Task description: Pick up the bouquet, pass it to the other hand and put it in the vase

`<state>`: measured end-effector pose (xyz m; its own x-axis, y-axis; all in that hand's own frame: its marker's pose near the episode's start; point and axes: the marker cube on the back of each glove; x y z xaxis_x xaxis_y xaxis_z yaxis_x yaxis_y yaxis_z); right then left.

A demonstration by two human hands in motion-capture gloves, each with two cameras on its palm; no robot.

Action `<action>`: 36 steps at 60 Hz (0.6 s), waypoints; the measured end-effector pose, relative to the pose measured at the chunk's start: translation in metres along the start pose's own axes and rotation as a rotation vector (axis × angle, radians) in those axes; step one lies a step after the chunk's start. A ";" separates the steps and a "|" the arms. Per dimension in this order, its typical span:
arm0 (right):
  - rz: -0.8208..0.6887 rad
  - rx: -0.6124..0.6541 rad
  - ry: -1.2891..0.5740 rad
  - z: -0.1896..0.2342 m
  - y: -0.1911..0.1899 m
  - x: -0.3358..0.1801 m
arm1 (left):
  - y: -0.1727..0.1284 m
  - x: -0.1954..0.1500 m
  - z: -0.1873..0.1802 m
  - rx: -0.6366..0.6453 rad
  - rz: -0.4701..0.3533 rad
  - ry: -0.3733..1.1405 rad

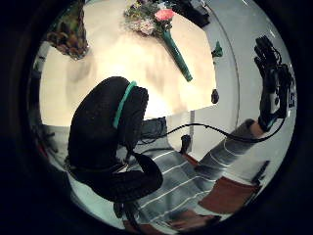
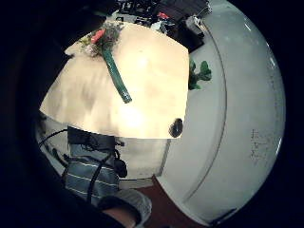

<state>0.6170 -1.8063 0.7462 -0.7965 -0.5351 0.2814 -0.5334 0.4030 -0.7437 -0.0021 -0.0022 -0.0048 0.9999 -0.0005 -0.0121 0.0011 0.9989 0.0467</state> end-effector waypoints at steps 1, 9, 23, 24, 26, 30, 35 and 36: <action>-0.009 -0.005 0.019 0.009 -0.013 0.006 | 0.002 0.000 -0.003 0.007 0.000 0.006; -0.021 -0.009 0.030 0.012 -0.014 0.009 | 0.000 0.000 -0.004 0.029 0.005 0.008; -0.064 -0.065 -0.074 0.010 -0.009 -0.003 | -0.001 0.006 0.010 -0.022 0.015 -0.013; -0.062 -0.060 -0.065 0.009 -0.010 -0.003 | 0.000 0.006 0.009 -0.020 0.013 -0.020; -0.061 -0.049 -0.049 0.006 -0.009 -0.005 | 0.000 0.006 0.009 -0.017 0.013 -0.025; -0.051 -0.028 -0.030 -0.001 -0.006 -0.008 | -0.001 0.005 0.010 -0.021 0.019 -0.006; -0.035 -0.018 -0.014 -0.003 -0.010 -0.006 | -0.002 0.002 0.009 -0.011 0.012 0.003; -0.031 -0.018 -0.011 -0.003 -0.013 -0.005 | -0.004 0.001 0.010 -0.010 0.009 0.003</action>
<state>0.6271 -1.8069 0.7558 -0.7762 -0.5559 0.2975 -0.5632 0.3994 -0.7233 -0.0009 -0.0064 0.0050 0.9998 0.0085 -0.0151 -0.0079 0.9993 0.0371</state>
